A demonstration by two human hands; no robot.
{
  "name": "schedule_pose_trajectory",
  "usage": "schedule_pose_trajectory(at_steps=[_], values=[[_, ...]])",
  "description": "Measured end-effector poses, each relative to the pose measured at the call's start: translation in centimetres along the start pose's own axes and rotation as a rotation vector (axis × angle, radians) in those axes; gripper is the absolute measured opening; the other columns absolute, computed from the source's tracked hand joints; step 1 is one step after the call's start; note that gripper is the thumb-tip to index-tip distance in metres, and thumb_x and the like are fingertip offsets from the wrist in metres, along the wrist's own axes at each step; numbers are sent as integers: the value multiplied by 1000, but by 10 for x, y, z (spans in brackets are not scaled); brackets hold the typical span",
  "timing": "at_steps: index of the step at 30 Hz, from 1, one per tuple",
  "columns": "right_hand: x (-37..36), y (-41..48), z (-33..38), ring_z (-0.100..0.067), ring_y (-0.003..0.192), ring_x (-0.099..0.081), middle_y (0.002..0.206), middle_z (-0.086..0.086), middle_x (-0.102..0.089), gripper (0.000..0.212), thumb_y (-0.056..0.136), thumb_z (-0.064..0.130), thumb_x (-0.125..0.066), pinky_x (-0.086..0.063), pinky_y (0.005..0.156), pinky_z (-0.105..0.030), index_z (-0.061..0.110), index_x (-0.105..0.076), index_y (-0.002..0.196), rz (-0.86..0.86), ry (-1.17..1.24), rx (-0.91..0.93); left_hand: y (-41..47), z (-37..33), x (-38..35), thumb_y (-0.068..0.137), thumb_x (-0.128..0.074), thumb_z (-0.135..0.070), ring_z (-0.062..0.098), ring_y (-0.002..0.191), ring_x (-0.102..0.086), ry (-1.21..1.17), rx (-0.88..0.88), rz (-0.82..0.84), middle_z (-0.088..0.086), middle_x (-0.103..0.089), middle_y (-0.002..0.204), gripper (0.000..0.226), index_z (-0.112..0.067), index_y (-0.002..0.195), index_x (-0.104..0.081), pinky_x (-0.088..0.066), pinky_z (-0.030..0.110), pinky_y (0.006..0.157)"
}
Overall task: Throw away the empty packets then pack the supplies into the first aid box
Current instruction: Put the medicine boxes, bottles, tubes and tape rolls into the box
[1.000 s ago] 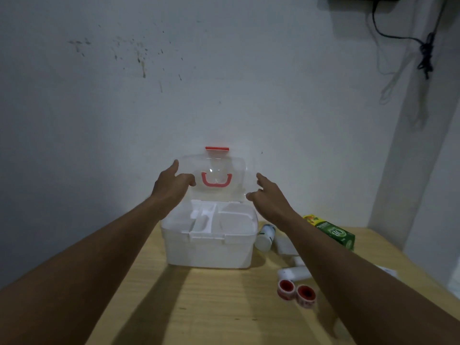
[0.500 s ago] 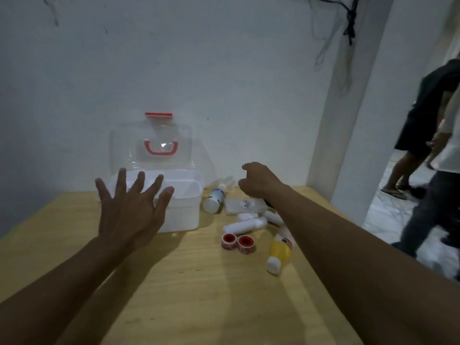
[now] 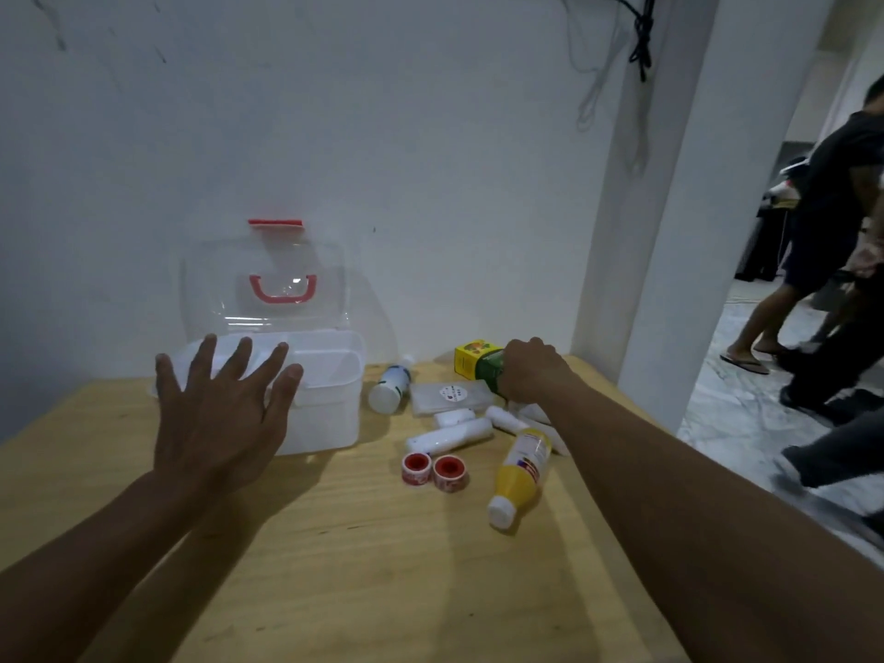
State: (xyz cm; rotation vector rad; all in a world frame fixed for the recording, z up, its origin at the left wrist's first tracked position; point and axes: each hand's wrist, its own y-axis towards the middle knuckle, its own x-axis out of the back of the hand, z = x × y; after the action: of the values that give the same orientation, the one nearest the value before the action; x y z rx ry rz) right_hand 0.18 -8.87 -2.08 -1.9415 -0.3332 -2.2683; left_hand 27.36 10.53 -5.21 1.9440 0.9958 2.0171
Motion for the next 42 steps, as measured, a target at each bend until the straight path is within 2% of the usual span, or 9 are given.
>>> schedule_pose_trajectory(at_steps=[5, 9, 12, 18, 21, 24, 28, 34, 42], values=[[3, 1, -5, -35, 119, -50, 126, -12, -55, 46, 85, 24, -58, -44, 96, -43, 15, -51, 130, -46, 0, -11, 0, 1, 2, 91, 0, -67, 32, 147, -19, -52, 3, -19, 7, -37, 154, 76, -32, 148, -36, 0, 62, 116], [19, -3, 0, -37, 119, -47, 127, -15, -52, 45, 87, 26, -56, -42, 94, -42, 10, -52, 128, -154, 52, 36, 4, 2, 12, 94, -8, -62, 32, 145, -26, -185, 47, -150, 9, -44, 149, 72, -25, 144, -43, -9, 61, 117], [36, -9, 12, -40, 119, -45, 126, -18, -52, 45, 86, 27, -56, -42, 93, -41, 8, -53, 126, -195, 99, 89, 5, 10, 20, 93, -6, -61, 34, 146, -22, -131, 95, -188, 11, -41, 151, 72, -25, 146, -41, -8, 60, 117], [76, -32, 53, -38, 110, -55, 122, -18, -60, 61, 67, 34, -57, -51, 88, -38, 14, -63, 124, -280, 208, 237, -1, 39, 22, 87, 6, -65, 37, 149, -7, -28, 203, -40, 11, -21, 160, 80, -29, 152, -26, -1, 61, 117], [94, -44, 76, -33, 105, -59, 119, -15, -64, 48, 71, 22, -62, -55, 83, -37, 15, -70, 118, -307, 254, 326, 1, 43, 19, 87, 6, -63, 34, 150, -3, -46, 193, 65, 11, -14, 162, 78, -31, 153, -18, 0, 60, 117], [105, -55, 103, -27, 96, -61, 114, -13, -69, 40, 77, 13, -62, -56, 77, -33, 12, -73, 115, -263, 228, 418, 1, 43, 15, 94, -1, -59, 33, 150, -2, -99, 222, 123, 11, -12, 163, 68, -31, 154, -17, -2, 61, 117], [104, -61, 134, -26, 88, -64, 107, -11, -71, 36, 80, 16, -60, -56, 67, -32, 11, -74, 112, -149, 171, 474, 2, 43, 15, 97, -5, -55, 31, 150, -5, -124, 238, 144, 9, -14, 162, 64, -29, 153, -19, -5, 60, 117], [86, -52, 170, -22, 85, -66, 94, -7, -70, 32, 76, 18, -63, -59, 71, -34, 9, -71, 106, -54, 116, 509, 3, 41, 14, 98, -7, -53, 30, 150, -9, -120, 239, 146, 6, -16, 162, 64, -24, 153, -20, -8, 59, 117], [46, -32, 194, -22, 89, -67, 101, -9, -71, 25, 79, 10, -71, -61, 76, -34, 6, -74, 104, 22, 169, 526, 0, 41, 13, 98, -9, -50, 30, 150, -8, -127, 236, 136, 8, -12, 163, 62, -24, 153, -21, -8, 58, 118]])
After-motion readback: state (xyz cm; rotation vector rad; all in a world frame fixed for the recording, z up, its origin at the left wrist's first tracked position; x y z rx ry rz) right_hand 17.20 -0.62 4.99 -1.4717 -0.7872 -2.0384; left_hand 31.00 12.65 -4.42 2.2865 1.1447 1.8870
